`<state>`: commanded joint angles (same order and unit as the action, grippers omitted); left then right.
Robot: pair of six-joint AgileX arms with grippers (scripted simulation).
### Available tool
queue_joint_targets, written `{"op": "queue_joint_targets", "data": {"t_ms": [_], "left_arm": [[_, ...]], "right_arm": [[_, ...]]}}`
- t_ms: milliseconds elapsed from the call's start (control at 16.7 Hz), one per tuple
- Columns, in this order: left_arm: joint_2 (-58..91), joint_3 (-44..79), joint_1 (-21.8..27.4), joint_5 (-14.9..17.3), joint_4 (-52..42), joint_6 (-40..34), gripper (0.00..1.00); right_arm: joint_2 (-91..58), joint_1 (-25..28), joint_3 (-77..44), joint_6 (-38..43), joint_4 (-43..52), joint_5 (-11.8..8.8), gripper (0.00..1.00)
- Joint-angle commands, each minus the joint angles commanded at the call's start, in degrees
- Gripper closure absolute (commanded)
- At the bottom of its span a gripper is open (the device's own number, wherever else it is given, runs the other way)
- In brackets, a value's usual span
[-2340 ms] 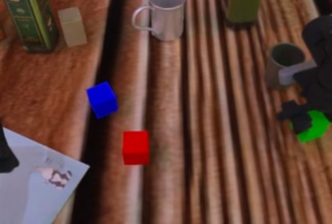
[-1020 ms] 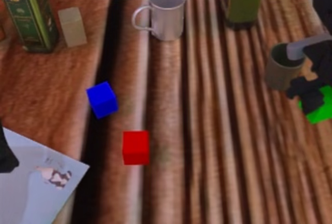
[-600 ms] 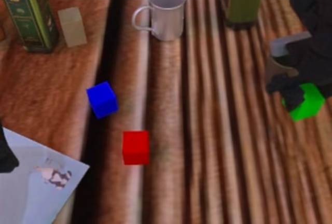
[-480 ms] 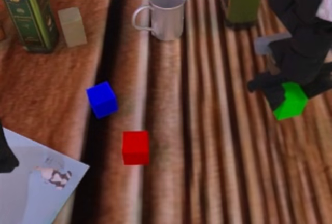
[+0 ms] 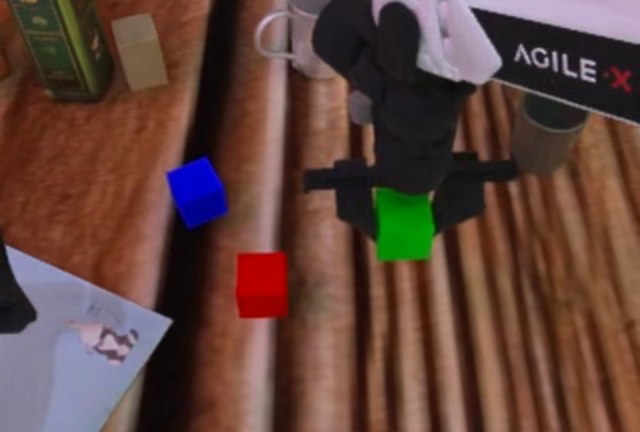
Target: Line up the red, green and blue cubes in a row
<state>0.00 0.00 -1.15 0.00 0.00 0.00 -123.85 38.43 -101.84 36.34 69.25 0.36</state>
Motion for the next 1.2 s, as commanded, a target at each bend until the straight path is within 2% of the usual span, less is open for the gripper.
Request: {"op": "queue_joint_targets", "data": {"t_ms": [180, 300, 660, 960, 1200], "left_arm": [[0.0, 0.0, 0.0, 0.0, 0.0, 0.0, 0.0], [0.0, 0.0, 0.0, 0.0, 0.0, 0.0, 0.0], [0.0, 0.0, 0.0, 0.0, 0.0, 0.0, 0.0], [0.0, 0.0, 0.0, 0.0, 0.0, 0.0, 0.0], [0.0, 0.0, 0.0, 0.0, 0.0, 0.0, 0.0]], "right_arm": [[-0.9, 4.8, -3.0, 6.7, 1.1, 0.2, 1.0], [-1.0, 6.0, -3.7, 8.1, 1.3, 0.2, 1.0], [-1.0, 5.8, -2.7, 8.0, 0.2, 0.1, 1.0], [-3.8, 6.0, 4.4, 8.2, -10.2, 0.2, 1.0], [-4.7, 6.1, 6.5, 8.3, -12.6, 0.3, 1.0]]}}
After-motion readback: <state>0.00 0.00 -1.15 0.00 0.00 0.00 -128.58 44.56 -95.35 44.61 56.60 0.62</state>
